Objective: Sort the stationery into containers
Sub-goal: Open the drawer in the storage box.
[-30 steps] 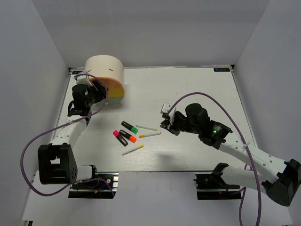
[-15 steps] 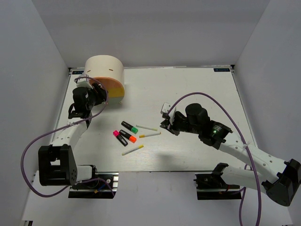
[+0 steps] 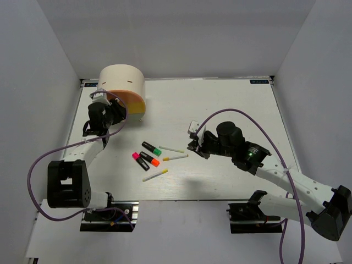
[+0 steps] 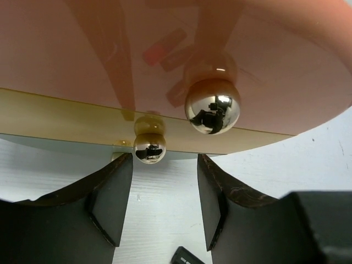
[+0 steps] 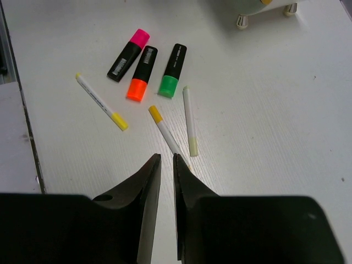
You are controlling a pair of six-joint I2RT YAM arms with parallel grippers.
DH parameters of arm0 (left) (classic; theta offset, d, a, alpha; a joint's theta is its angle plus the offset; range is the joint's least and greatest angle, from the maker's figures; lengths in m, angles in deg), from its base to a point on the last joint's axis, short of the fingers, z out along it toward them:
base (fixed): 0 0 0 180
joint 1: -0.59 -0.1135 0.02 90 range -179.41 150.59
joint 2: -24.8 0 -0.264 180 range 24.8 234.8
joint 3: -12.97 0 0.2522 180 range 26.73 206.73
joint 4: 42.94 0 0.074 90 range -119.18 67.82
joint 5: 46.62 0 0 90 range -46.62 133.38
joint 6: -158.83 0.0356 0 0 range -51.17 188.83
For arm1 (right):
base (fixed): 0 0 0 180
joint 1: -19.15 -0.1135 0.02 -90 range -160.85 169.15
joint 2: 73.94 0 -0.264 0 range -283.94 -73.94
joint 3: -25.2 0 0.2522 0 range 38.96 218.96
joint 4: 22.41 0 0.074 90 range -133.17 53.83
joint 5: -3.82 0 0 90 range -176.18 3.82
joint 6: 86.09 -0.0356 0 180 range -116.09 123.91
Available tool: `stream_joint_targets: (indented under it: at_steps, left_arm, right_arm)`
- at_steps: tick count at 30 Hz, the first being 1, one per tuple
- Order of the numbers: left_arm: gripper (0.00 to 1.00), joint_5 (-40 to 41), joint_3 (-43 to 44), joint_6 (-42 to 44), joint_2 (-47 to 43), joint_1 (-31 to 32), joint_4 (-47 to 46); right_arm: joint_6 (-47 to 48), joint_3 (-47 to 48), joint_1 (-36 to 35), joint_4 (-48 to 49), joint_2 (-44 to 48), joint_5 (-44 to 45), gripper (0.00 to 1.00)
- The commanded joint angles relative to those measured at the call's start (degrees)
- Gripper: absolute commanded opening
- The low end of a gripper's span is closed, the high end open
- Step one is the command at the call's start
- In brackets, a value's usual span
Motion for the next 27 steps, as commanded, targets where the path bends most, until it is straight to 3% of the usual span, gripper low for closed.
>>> stream_joint_targets:
  at_steps: [1,27]
  left_arm:
    - [0.60,0.9,-0.4,-0.5,-0.3,0.2,-2.8]
    - [0.56,3.6,-3.0,-1.0,3.1,0.2,-10.3]
  right_arm:
    - [-0.1,-0.3,-0.2,2.5,0.5,-0.2,0.21]
    - [0.0,-0.3,-0.2,2.5,-0.1,0.0,0.21]
